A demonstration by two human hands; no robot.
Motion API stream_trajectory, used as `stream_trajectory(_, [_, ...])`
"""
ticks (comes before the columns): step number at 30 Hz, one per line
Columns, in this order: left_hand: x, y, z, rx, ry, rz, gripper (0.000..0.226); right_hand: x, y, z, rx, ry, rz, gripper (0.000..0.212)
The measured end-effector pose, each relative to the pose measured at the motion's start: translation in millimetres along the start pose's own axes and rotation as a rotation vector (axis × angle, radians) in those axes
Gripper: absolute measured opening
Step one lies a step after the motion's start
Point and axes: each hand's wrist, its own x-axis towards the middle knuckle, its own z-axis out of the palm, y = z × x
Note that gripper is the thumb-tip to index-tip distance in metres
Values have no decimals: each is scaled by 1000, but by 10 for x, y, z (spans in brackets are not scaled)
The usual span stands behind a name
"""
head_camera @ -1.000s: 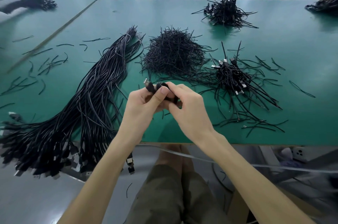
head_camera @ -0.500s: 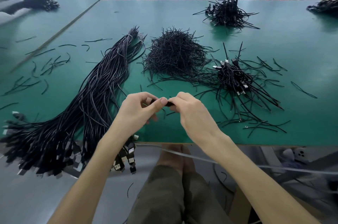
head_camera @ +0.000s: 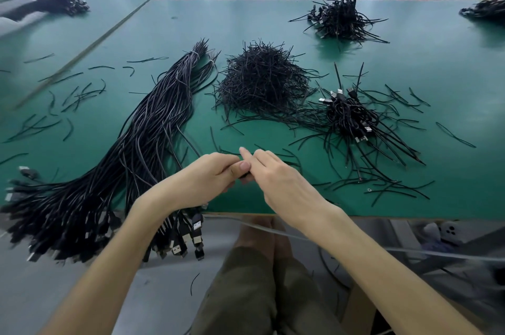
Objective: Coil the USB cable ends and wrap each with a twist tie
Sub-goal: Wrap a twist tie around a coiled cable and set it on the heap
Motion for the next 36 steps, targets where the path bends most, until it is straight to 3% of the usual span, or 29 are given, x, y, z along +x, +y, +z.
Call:
stream_trajectory(7, [13, -72, 7, -65, 109, 57, 35, -27, 48, 44, 20, 74, 4, 59])
stream_trajectory(10, [51, -84, -8, -58, 146, 40, 36, -39, 72, 11, -3, 84, 52, 42])
stream_trajectory(16, [-7, -73, -20, -270, -103, -79, 44, -88, 133, -39, -97, 55, -15, 7])
stream_trajectory(20, [-82, -65, -31, -462, -262, -117, 56, -112, 98, -35, -127, 99, -34, 12])
stream_trajectory(24, [-57, -30, -81, -539, -298, -141, 61, -61, 44, -34, -133, 270, -86, 12])
stream_trajectory(26, [-28, 6, -92, -558, -251, -146, 52, -30, 57, -40, -123, 357, -85, 4])
stream_trajectory(30, [69, 79, -8, -484, -28, -174, 44, -4, 124, -62, -236, 393, -42, 30])
stream_trajectory(33, [125, 54, 2, -494, 171, -212, 42, -19, 200, -93, -220, 470, 114, 53])
stream_trajectory(36, [140, -10, -40, -557, 322, -229, 43, -52, 329, -110, -141, 530, 262, 39])
